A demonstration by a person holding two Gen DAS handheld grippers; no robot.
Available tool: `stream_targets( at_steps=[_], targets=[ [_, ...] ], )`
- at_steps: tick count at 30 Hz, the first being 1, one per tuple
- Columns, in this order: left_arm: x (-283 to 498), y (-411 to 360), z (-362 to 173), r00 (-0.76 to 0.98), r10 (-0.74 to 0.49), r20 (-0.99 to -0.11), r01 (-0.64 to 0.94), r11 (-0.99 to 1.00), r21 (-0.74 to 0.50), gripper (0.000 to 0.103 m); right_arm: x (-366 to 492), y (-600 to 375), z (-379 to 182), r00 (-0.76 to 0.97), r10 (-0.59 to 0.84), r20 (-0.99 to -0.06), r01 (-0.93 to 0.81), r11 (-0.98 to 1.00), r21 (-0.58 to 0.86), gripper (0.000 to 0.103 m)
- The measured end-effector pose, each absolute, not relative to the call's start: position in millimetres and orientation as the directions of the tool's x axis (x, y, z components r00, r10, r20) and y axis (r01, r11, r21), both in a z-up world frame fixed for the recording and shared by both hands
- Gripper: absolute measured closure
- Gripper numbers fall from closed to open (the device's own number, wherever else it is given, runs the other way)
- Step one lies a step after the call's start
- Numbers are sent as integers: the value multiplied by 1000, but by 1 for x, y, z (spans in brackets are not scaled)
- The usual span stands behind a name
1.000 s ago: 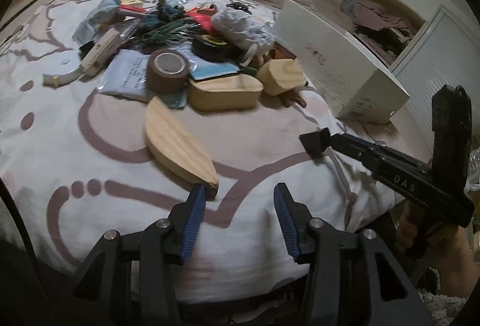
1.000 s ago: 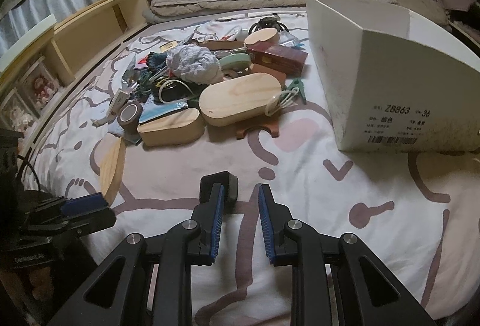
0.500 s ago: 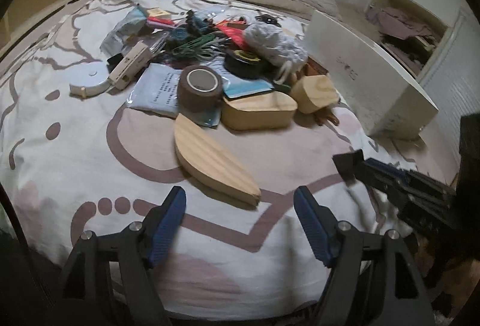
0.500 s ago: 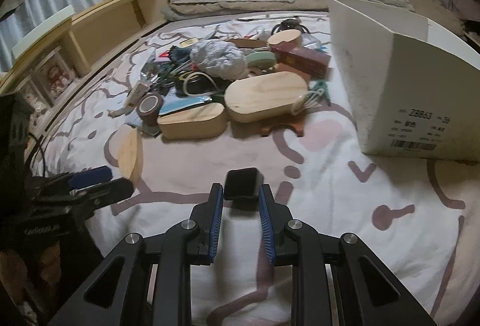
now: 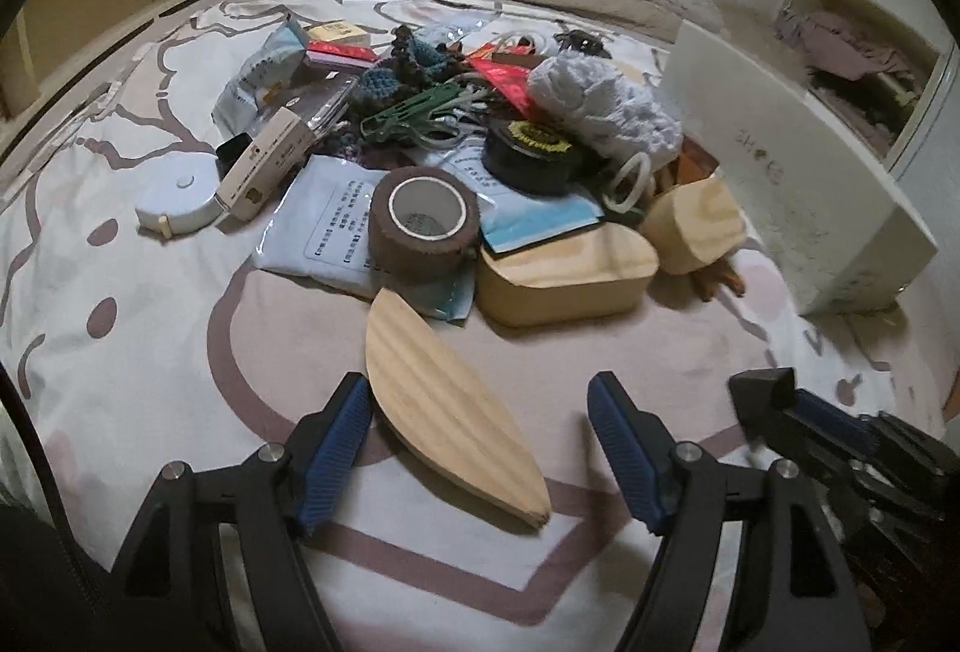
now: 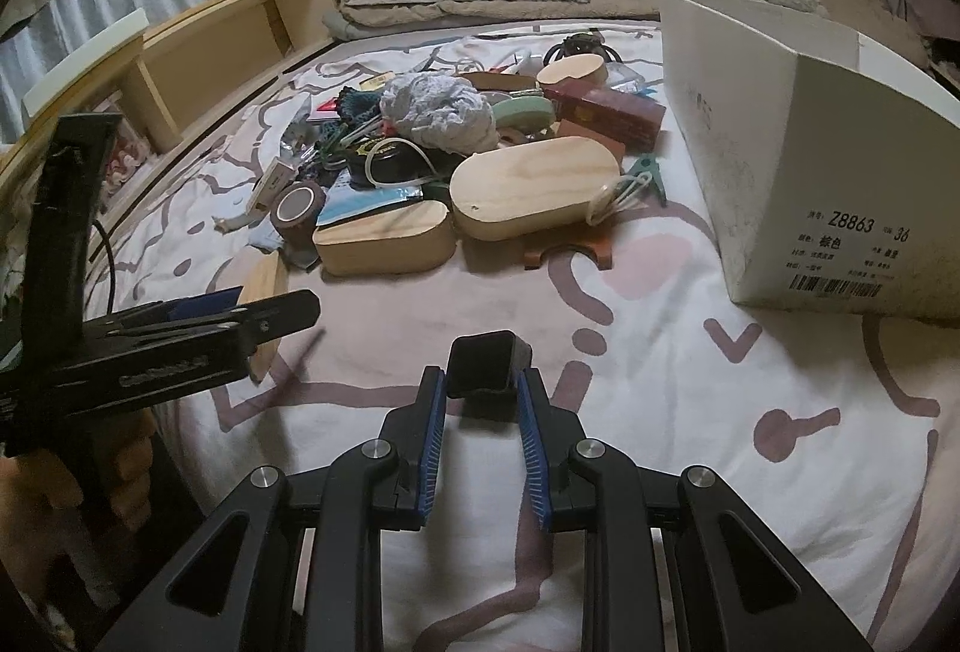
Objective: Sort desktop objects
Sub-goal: 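Lift the wooden leaf piece with the left tool while the right tool holds the black item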
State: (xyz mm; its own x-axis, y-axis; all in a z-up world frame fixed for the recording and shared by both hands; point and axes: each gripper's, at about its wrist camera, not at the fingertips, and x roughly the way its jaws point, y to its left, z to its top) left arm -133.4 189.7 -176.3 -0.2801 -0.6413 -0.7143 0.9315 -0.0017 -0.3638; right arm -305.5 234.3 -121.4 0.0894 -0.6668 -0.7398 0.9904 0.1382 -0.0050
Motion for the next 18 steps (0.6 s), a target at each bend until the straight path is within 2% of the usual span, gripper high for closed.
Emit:
stream_targets(
  at_steps=[6, 7, 8, 9, 10, 18],
  targets=[
    [-125, 195, -182, -221, -644, -732, 953, 18, -303, 29, -307, 234, -121, 90, -668, -739, 990, 140, -6, 77],
    [-122, 196, -182, -218, -645, -733, 952, 24, -304, 29, -307, 234, -121, 88, -668, -739, 990, 139, -7, 65],
    [-120, 198, -183, -218, -645, -732, 951, 27, -307, 29, -307, 235, -120, 87, -670, -737, 990, 138, -9, 38],
    [-116, 200, -184, -218, -645, -732, 950, 32, -311, 29, -307, 236, -119, 87, -678, -730, 990, 139, -11, 28],
    [-114, 201, -184, -216, -646, -732, 949, 36, -312, 29, -305, 239, -117, 91, -690, -718, 989, 146, -14, 24],
    [-105, 207, -183, -228, -653, -722, 943, 38, -331, 30, -299, 231, -120, 55, -702, -710, 988, 141, -62, 25]
  ],
)
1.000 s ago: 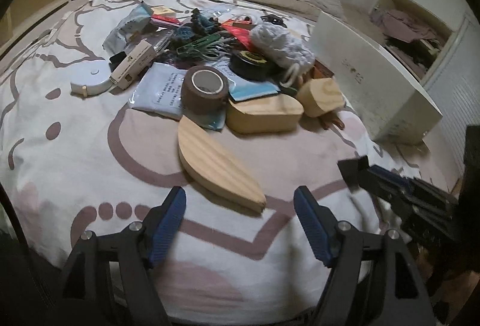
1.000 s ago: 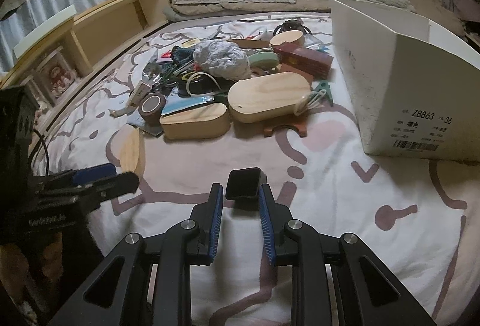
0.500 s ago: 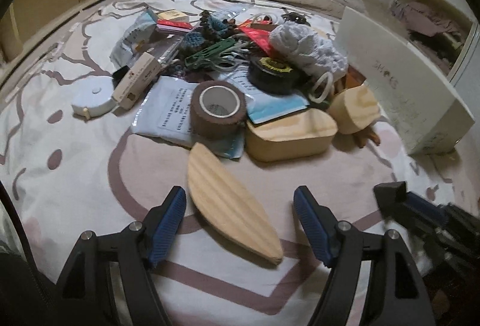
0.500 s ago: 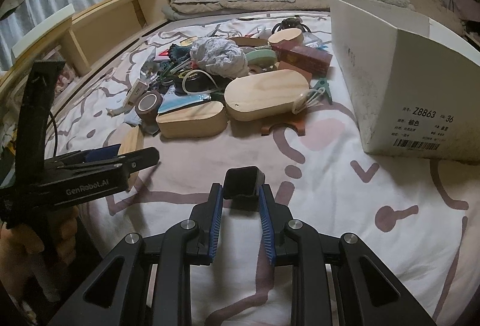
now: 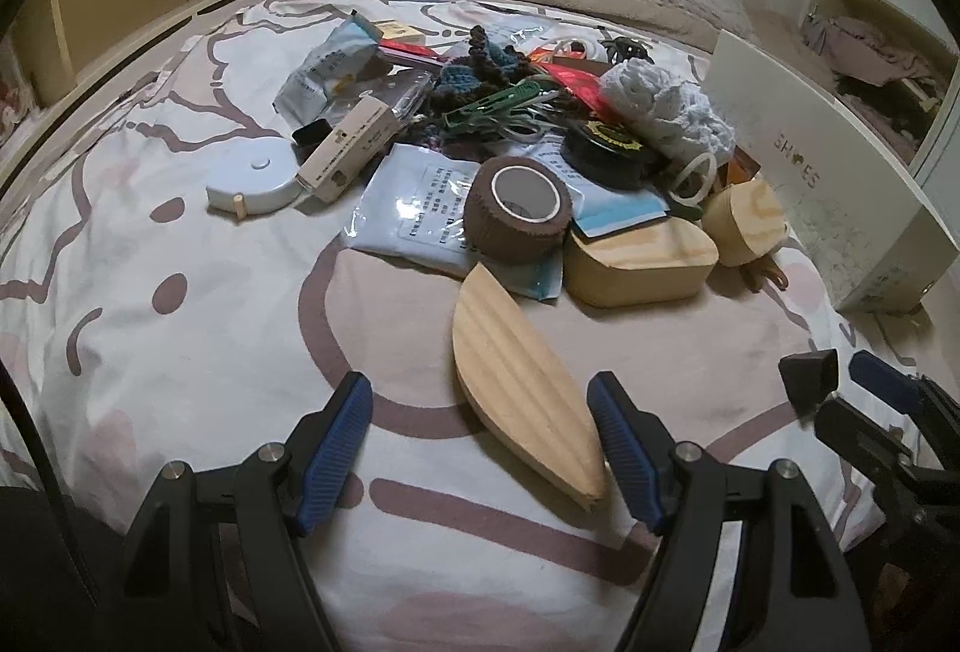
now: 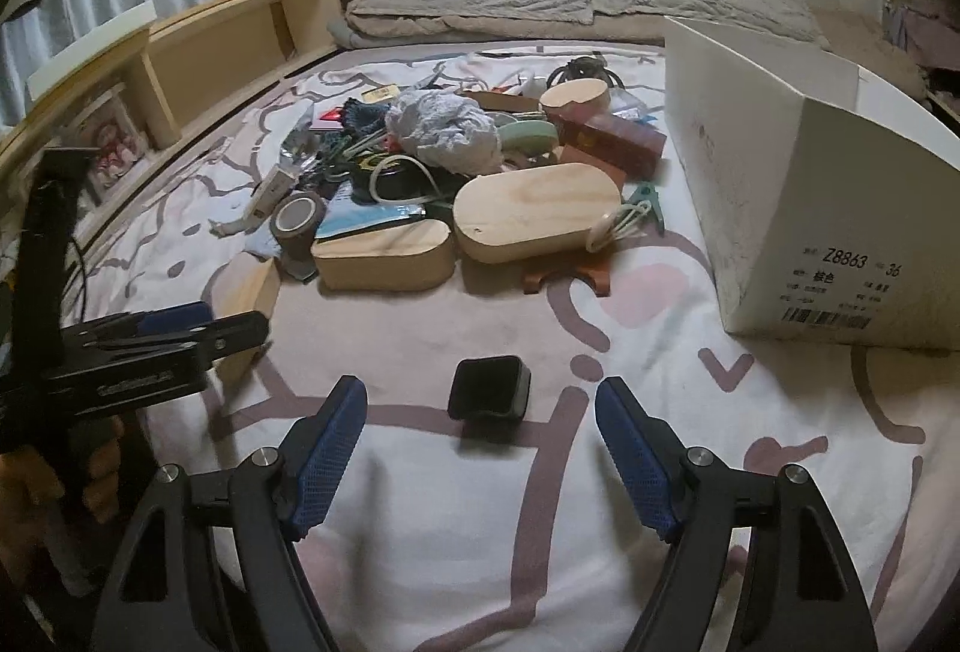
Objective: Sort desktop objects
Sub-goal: 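Lift the wooden leaf piece with the left tool while the right tool holds the black item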
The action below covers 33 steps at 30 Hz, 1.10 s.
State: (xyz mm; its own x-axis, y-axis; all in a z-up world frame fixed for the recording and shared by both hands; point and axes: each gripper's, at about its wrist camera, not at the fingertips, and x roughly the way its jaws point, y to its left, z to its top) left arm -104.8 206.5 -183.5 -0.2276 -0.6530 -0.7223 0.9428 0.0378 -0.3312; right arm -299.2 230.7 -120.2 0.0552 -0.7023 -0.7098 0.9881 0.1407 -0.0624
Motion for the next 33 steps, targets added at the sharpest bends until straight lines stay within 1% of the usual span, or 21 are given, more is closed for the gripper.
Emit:
stream_targets(
  at_steps=[1, 3, 5, 6, 8, 10, 14, 15, 16, 17, 22, 26, 33],
  targets=[
    [-105, 207, -183, -232, -653, -721, 942, 36, -334, 31, -299, 229, -121, 47, -703, -710, 989, 135, -68, 25],
    [-105, 206, -183, -240, -651, -720, 939, 32, -342, 38, -298, 226, -124, 41, -704, -709, 989, 132, -74, 26],
    [-106, 204, -183, -247, -650, -719, 937, 27, -347, 42, -296, 224, -126, 34, -709, -705, 988, 130, -82, 42],
    [-106, 204, -183, -250, -649, -718, 937, 25, -348, 44, -295, 222, -127, 30, -707, -706, 988, 127, -86, 45],
    [-109, 202, -183, -255, -647, -718, 937, 17, -348, 47, -294, 218, -131, 31, -697, -716, 988, 129, -84, 55],
    [-111, 202, -183, -257, -646, -719, 939, 9, -343, 50, -293, 217, -133, 30, -693, -720, 987, 135, -89, 57],
    [-111, 202, -183, -270, -644, -715, 936, 0, -353, 55, -293, 218, -136, 27, -694, -719, 985, 142, -100, 64],
    [-111, 202, -183, -276, -644, -713, 933, -2, -360, 59, -294, 219, -135, 33, -696, -717, 986, 142, -92, 66],
    [-110, 201, -183, -279, -643, -713, 932, -1, -363, 60, -295, 218, -135, 40, -697, -716, 986, 143, -84, 72],
    [-109, 201, -183, -282, -643, -712, 930, -1, -368, 60, -296, 218, -135, 45, -698, -714, 987, 142, -77, 75],
    [-105, 202, -183, -298, -645, -704, 921, -2, -389, 61, -299, 220, -131, 62, -705, -706, 988, 145, -58, 76],
    [-103, 204, -182, -303, -645, -702, 919, -1, -395, 66, -298, 218, -135, 50, -693, -720, 988, 140, -66, 76],
    [-104, 209, -178, -311, -653, -691, 917, -16, -398, 67, -299, 220, -135, 46, -692, -720, 987, 140, -72, 78]
  ],
)
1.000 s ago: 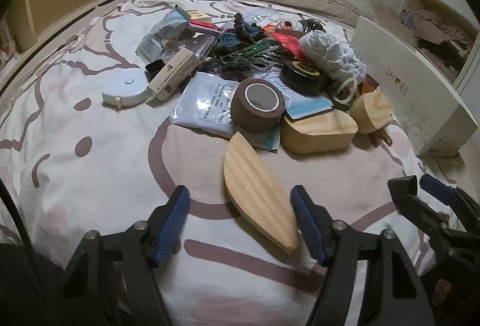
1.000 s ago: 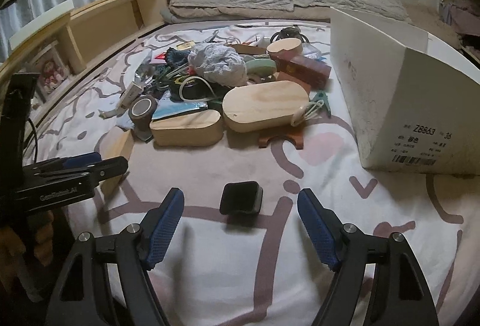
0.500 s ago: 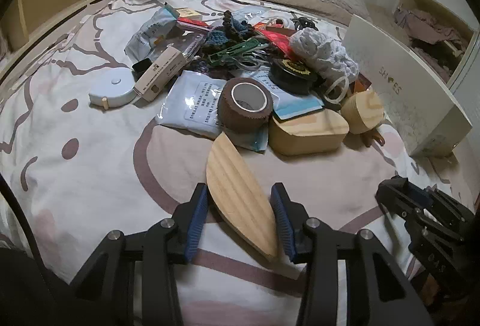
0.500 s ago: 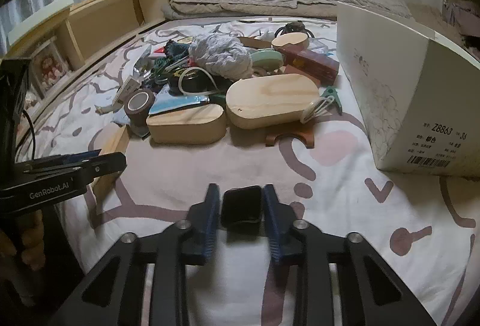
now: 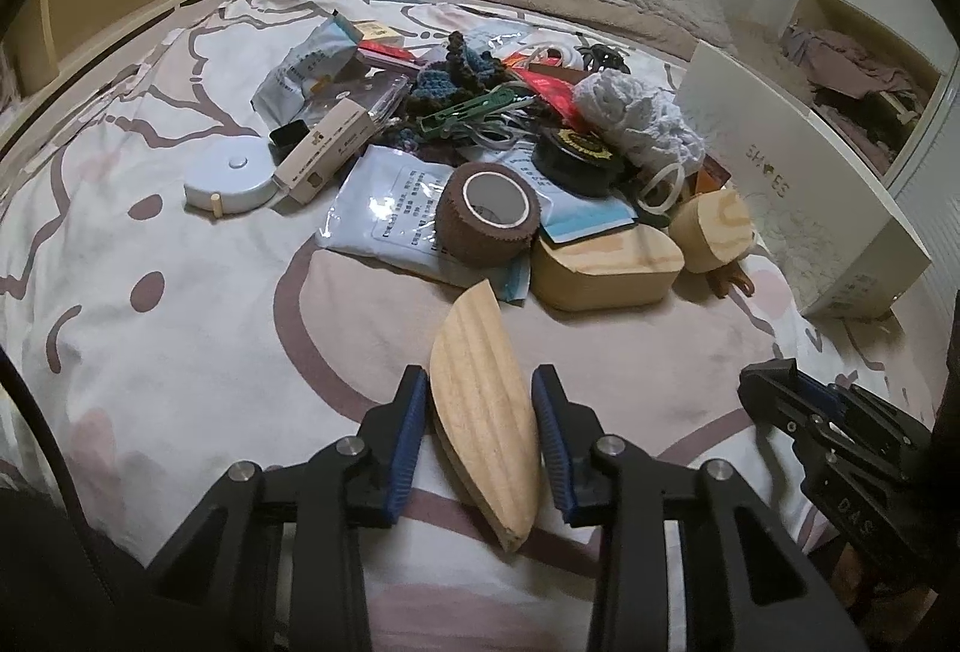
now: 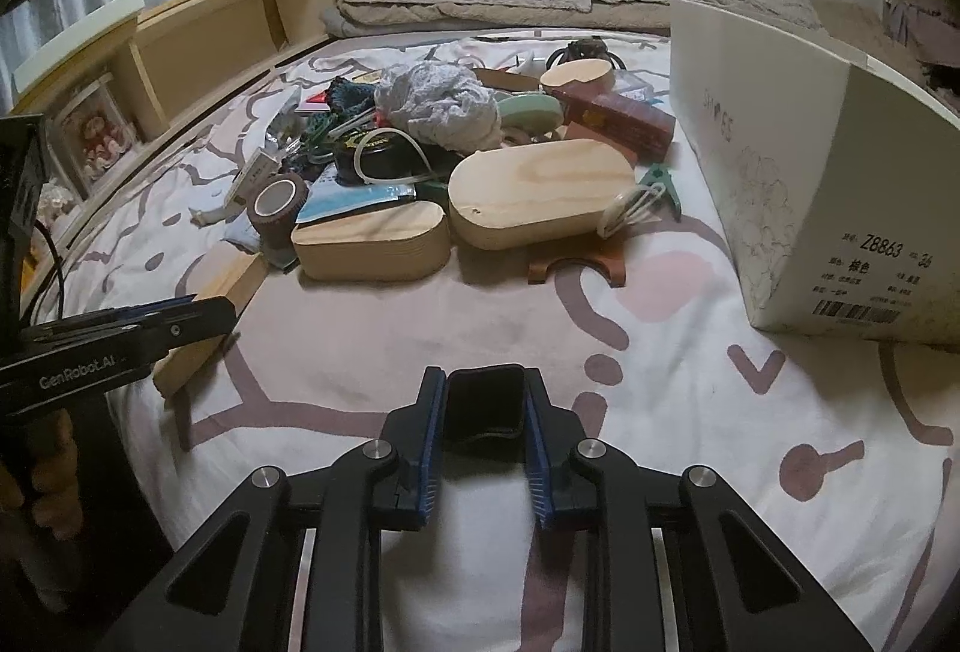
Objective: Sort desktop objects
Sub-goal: 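Lift the wooden leaf piece with the left tool while the right tool holds the black item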
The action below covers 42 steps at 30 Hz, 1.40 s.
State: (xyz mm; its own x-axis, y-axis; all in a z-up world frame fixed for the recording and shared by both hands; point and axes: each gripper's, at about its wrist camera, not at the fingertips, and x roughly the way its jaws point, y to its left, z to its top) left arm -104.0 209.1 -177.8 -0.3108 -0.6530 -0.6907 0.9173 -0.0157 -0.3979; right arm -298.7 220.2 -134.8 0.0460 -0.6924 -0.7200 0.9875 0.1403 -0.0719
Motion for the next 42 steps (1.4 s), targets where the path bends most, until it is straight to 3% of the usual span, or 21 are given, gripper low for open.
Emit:
stream_targets(
  at_steps=[9, 28, 42],
  targets=[
    [-105, 213, -172, -321, -664, -675, 916, -36, -401, 68, -297, 225, -133, 50, -697, -716, 986, 149, -76, 78],
    [-112, 197, -186, -285, -624, -727, 931, 0, -365, 68, -296, 226, -140, 35, -696, -718, 985, 146, -94, 78],
    [-112, 204, -177, -312, -637, -705, 927, -42, -373, 70, -302, 229, -131, 37, -716, -697, 987, 135, -87, 78]
  ],
)
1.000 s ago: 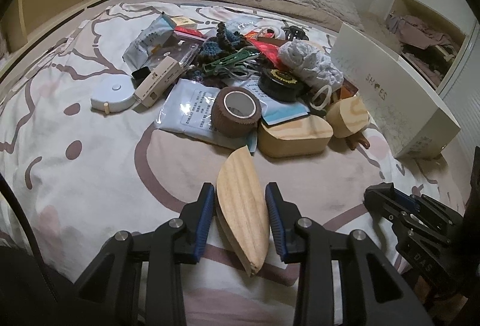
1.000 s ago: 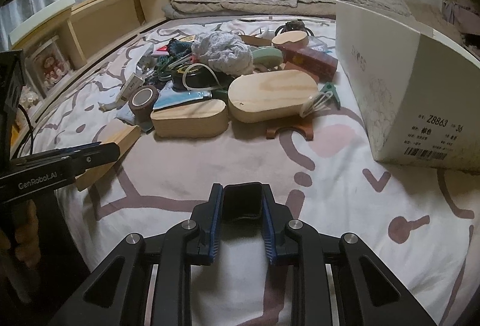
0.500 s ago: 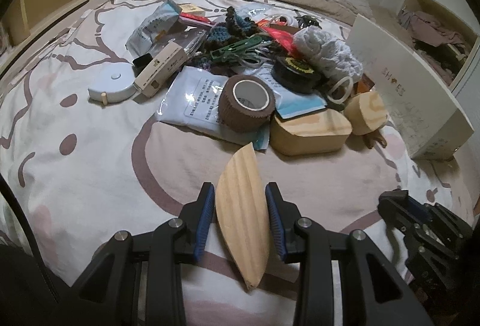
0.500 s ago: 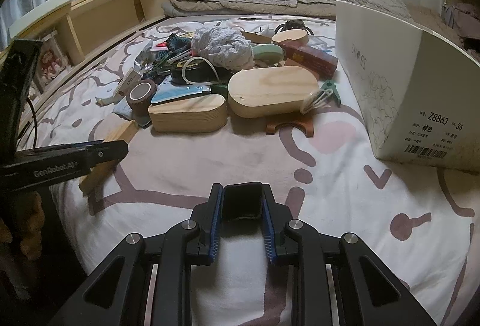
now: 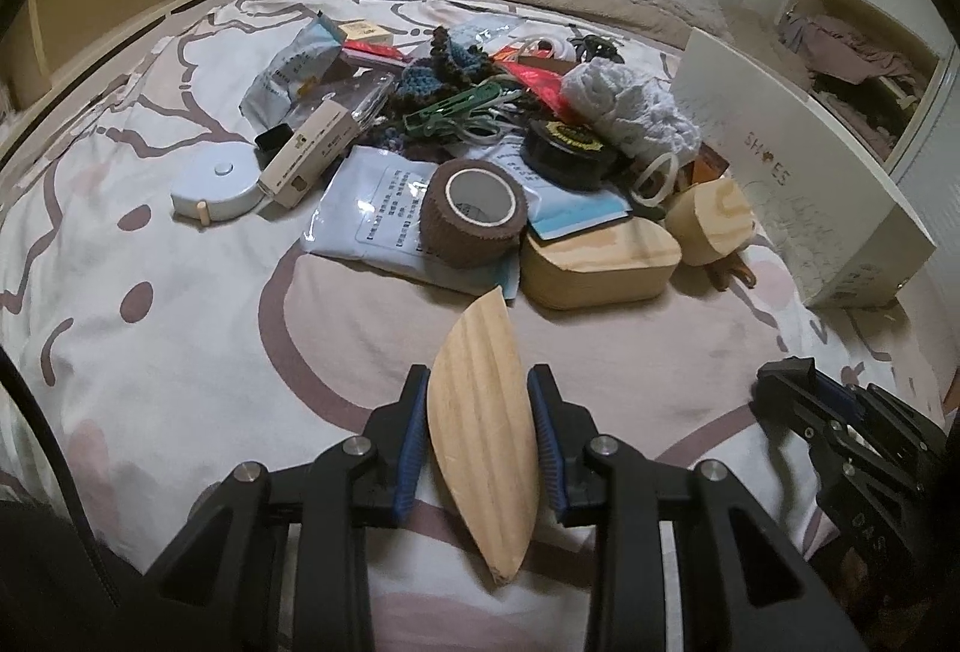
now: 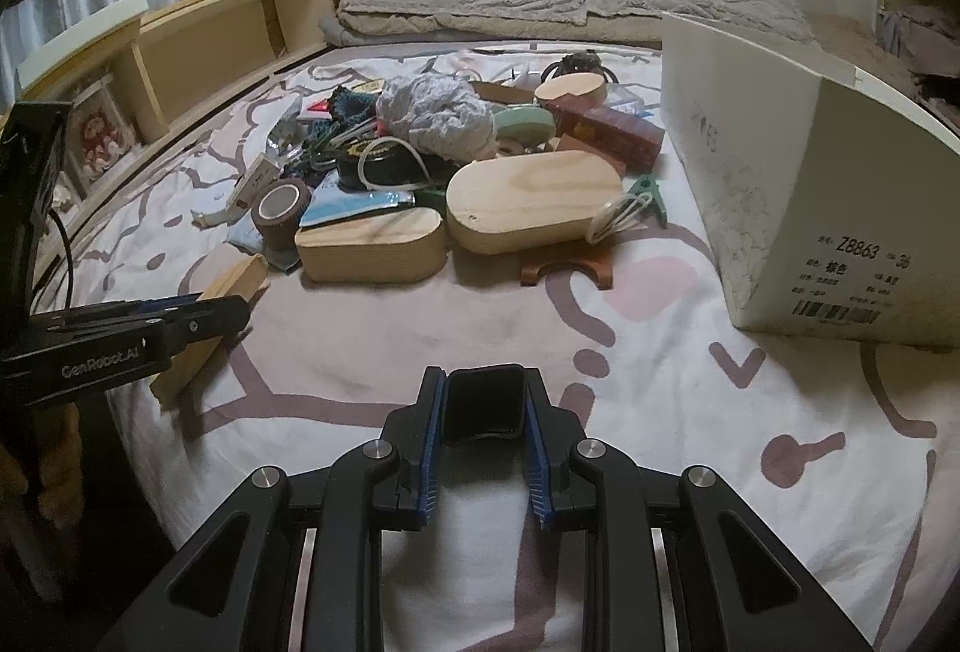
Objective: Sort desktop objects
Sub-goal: 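Carry the black item with the right tool over the white box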
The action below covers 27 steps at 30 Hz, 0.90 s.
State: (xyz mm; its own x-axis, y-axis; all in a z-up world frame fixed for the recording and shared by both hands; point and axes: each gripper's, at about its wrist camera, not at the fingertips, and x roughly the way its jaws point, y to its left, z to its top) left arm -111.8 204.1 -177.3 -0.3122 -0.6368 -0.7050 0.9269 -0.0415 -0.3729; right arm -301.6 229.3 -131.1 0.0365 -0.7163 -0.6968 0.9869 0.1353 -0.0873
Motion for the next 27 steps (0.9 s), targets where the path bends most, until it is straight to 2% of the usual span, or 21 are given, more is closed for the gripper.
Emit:
stream_targets(
  at_steps=[13, 27],
  targets=[
    [-114, 214, -150, -351, -669, -655, 913, -87, -400, 70, -306, 240, -96, 73, -748, -660, 987, 149, -60, 78],
    [-118, 215, -120, -385, -705, -596, 902, -150, -406, 70, -337, 237, -14, 76, -814, -575, 986, 147, -78, 78]
  ],
)
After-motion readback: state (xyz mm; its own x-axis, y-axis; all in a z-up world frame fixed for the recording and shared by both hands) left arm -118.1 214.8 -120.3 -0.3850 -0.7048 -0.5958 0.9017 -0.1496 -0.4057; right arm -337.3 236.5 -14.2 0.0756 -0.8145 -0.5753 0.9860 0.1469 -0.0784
